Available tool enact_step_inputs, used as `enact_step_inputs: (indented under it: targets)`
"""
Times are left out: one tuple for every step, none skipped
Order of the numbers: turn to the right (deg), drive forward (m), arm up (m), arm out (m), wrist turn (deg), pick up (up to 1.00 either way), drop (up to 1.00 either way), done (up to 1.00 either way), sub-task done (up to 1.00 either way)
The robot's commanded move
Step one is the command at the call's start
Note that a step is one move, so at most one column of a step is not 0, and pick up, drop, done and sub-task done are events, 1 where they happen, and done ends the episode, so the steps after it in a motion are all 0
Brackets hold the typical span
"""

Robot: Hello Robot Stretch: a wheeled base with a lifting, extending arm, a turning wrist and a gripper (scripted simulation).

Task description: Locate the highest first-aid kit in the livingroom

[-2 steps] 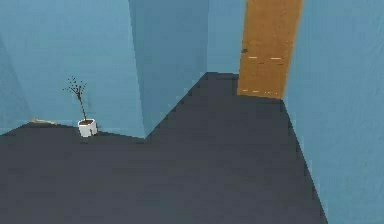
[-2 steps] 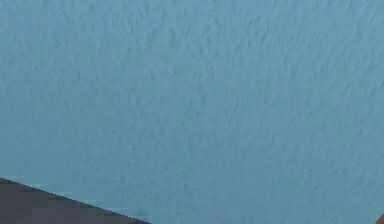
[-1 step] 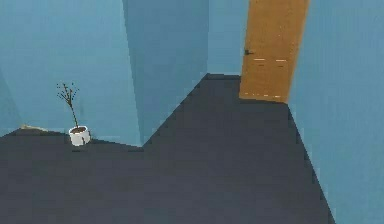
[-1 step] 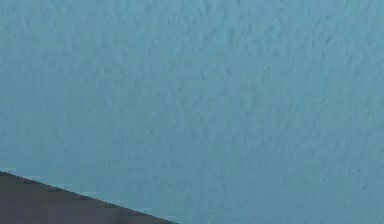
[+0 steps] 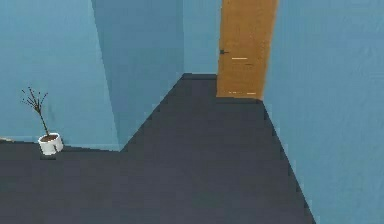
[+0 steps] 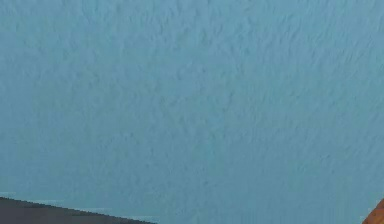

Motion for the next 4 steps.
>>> enact_step_inputs:
  targets:
    - [0.0,1.0,0.0,0.0,0.0,0.0,0.0,0.0,0.0]
    - [0.0,1.0,0.0,0.0,0.0,0.0,0.0,0.0,0.0]
    - [0.0,1.0,0.0,0.0,0.0,0.0,0.0,0.0,0.0]
    - [-3.0,0.0,0.0,0.0,0.0,0.0,0.0,0.0,0.0]
